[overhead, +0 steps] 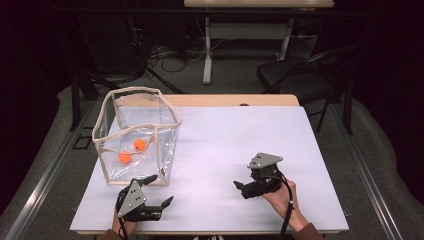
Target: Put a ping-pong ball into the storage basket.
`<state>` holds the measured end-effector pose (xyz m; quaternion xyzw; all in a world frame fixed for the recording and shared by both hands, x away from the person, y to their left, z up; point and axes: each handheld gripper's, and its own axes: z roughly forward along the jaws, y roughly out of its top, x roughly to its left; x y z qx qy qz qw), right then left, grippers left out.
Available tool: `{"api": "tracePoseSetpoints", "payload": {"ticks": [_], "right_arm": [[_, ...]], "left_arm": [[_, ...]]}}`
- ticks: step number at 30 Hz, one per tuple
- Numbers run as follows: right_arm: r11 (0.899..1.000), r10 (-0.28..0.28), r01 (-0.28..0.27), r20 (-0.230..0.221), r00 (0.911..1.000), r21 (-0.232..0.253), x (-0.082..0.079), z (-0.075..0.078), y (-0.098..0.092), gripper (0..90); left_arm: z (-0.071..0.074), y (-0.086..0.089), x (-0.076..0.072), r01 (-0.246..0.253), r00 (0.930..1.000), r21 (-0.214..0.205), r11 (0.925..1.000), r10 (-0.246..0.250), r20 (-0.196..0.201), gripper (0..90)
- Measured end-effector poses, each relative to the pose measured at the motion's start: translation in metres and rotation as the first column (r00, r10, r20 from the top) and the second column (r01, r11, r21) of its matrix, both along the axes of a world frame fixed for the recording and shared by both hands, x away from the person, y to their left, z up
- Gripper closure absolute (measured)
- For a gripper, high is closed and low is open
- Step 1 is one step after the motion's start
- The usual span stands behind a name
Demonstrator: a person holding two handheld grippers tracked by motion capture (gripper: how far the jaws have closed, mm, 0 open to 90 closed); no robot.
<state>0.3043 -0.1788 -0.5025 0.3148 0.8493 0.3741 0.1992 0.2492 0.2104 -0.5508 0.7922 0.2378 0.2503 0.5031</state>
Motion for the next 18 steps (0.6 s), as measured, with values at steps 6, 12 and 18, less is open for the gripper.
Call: {"api": "tracePoseSetpoints", "payload": {"ticks": [6,12,18], "right_arm": [[1.000,-0.009,0.009,0.020,0.9998,0.015,-0.007,-0.007,-0.009,3.1],[0.999,-0.032,0.031,0.045,0.9985,0.025,-0.015,-0.013,-0.021,3.0],[0.999,-0.047,0.045,0.058,0.9972,0.031,-0.023,-0.021,-0.030,3.2]], "left_arm": [[0.000,0.000,0.000,0.001,1.0000,-0.002,1.0000,-0.001,0.001,15.9],[0.000,0.000,0.000,-0.001,1.0000,0.003,1.0000,0.001,0.001,15.9],[0.000,0.000,0.000,-0.001,1.0000,0.004,1.0000,0.001,0.000,15.9]]}}
